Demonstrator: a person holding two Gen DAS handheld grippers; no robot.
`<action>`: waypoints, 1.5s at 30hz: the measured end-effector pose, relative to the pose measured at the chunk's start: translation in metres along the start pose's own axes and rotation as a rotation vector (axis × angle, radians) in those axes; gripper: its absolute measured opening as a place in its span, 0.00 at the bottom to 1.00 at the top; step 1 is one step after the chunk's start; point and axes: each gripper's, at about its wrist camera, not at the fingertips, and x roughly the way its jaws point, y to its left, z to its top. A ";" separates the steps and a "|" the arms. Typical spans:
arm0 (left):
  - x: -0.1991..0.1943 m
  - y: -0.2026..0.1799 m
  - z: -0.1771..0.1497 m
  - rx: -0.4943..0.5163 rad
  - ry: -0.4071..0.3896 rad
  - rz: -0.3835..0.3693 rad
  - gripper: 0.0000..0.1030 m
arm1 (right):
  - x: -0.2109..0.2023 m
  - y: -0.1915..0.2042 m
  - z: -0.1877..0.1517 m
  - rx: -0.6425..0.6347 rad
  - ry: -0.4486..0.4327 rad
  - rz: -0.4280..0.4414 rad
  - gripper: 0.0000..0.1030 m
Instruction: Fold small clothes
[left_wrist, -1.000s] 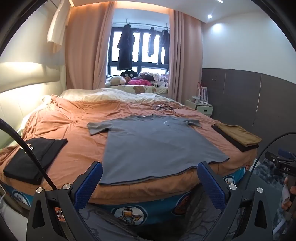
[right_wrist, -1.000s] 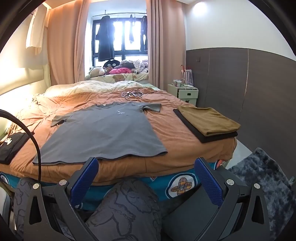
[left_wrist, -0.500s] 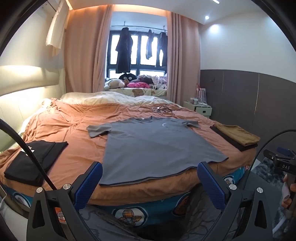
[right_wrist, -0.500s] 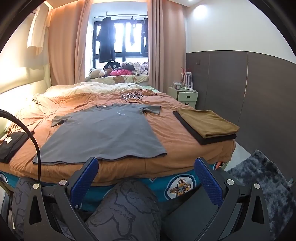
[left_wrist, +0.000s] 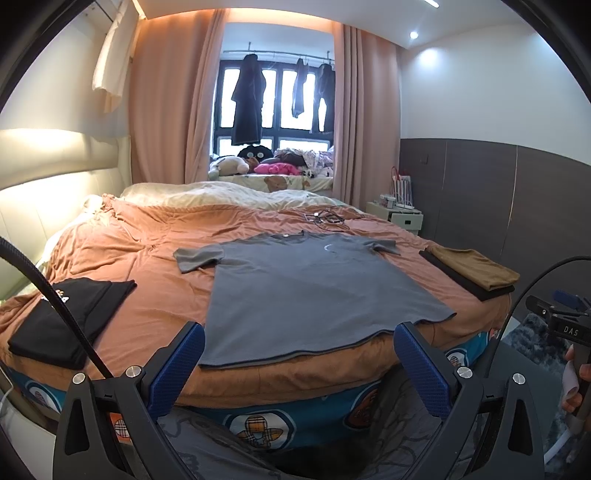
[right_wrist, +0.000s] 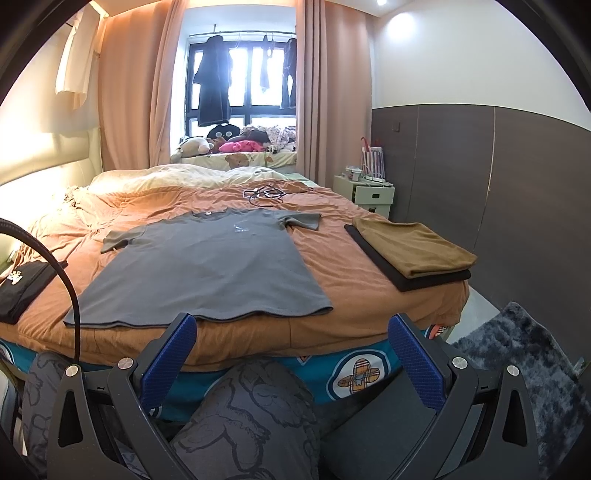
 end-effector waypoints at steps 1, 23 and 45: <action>0.000 0.000 0.000 0.000 0.000 0.000 1.00 | 0.000 0.000 0.000 -0.001 0.000 0.000 1.00; -0.001 0.000 0.000 0.000 0.002 0.003 1.00 | 0.000 -0.002 -0.001 -0.002 -0.005 -0.001 1.00; -0.003 0.008 -0.004 -0.011 0.008 0.002 1.00 | 0.002 0.000 -0.002 -0.005 -0.004 0.006 1.00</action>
